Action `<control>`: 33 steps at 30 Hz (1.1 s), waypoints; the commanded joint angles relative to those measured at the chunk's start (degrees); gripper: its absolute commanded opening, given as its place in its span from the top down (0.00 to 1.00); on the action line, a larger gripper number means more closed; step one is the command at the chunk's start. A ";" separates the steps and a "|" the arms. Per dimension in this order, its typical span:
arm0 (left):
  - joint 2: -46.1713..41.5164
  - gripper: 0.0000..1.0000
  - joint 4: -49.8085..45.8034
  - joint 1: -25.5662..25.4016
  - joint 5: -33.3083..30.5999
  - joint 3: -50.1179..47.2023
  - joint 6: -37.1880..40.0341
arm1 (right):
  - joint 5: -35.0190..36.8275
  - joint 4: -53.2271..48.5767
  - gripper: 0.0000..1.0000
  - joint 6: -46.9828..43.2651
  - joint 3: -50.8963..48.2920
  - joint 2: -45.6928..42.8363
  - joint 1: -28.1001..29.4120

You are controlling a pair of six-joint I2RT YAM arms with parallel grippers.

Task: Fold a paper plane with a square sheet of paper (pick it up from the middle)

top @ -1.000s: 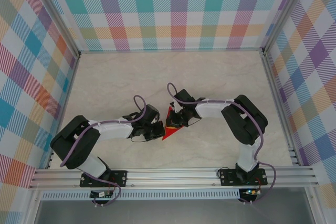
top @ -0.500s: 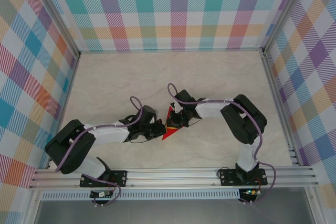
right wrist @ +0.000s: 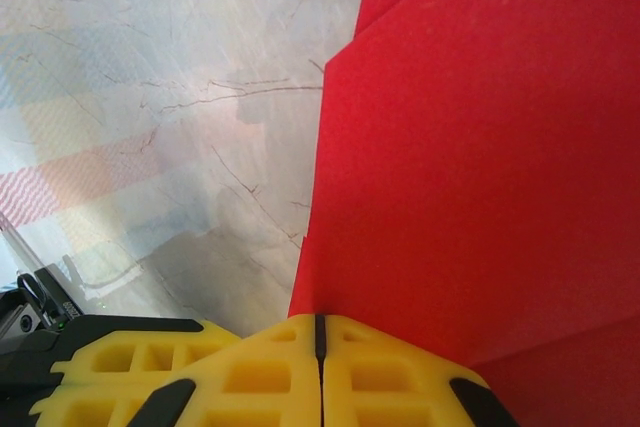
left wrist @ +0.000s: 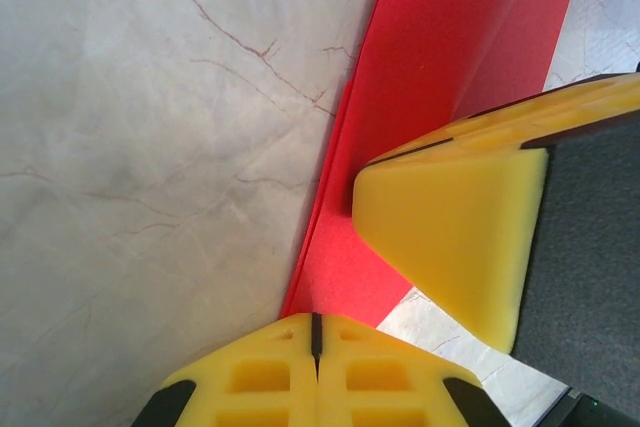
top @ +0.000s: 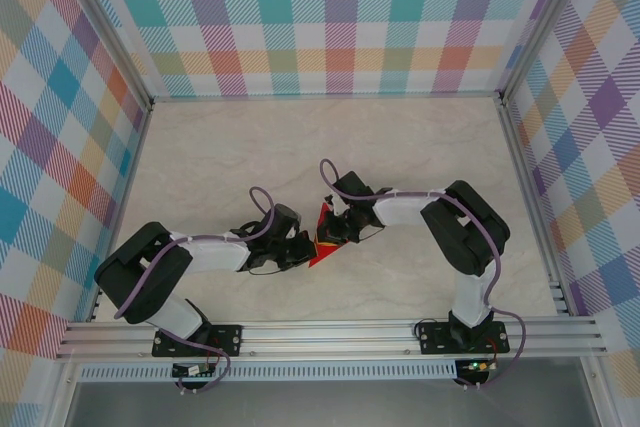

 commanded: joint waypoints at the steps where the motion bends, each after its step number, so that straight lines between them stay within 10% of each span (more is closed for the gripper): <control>1: 0.46 1.00 -4.24 -0.39 -0.78 -1.52 0.04 | -2.74 1.37 0.94 0.13 -1.73 -2.01 1.08; 33: -0.05 1.00 -13.88 -0.43 -0.66 -1.77 0.13 | 3.71 -0.51 0.95 -7.69 3.40 6.38 -15.91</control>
